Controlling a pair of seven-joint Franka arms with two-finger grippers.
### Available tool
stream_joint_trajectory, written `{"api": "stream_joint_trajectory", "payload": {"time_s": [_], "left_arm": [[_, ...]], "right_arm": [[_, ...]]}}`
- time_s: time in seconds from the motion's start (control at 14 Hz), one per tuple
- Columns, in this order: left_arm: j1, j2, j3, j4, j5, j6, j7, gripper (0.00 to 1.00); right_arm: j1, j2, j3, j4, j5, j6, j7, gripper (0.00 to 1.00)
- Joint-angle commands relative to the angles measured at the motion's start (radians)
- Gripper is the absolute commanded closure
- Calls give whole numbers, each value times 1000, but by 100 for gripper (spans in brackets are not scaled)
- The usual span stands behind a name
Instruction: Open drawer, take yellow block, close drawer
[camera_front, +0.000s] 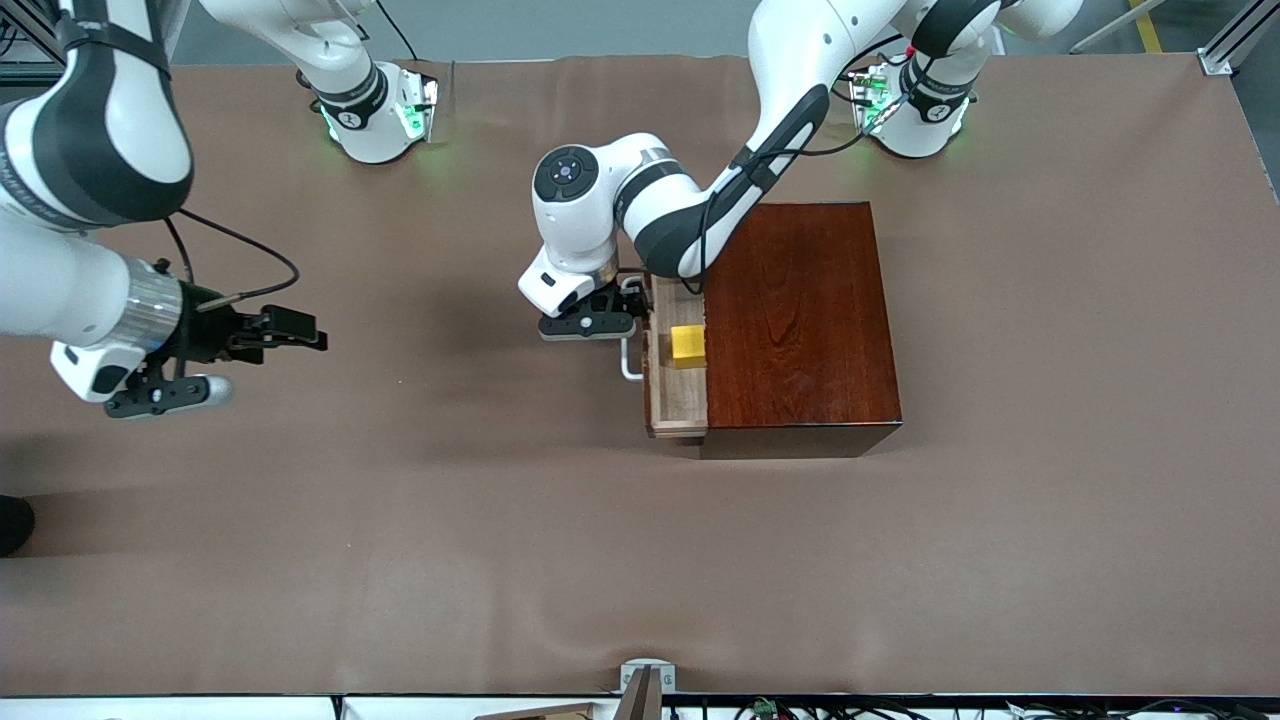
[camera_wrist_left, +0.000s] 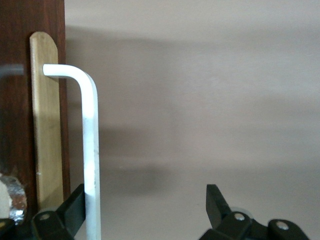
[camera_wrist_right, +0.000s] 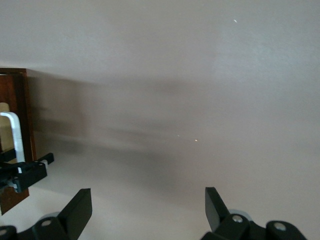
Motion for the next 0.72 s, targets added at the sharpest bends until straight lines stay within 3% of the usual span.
{"api": "stream_joint_trajectory", "payload": {"time_s": [0.0, 0.43, 0.64], "left_arm": [[-9, 30, -8, 32, -34, 88, -10, 0], [-10, 42, -10, 32, -35, 158, -10, 0], [-19, 47, -10, 32, -43, 209, -10, 0]], "right_arm": [[3, -8, -4, -1, 21, 8, -11, 0], [7, -11, -6, -3, 19, 19, -72, 0], [55, -16, -6, 8, 15, 14, 166, 0]]}}
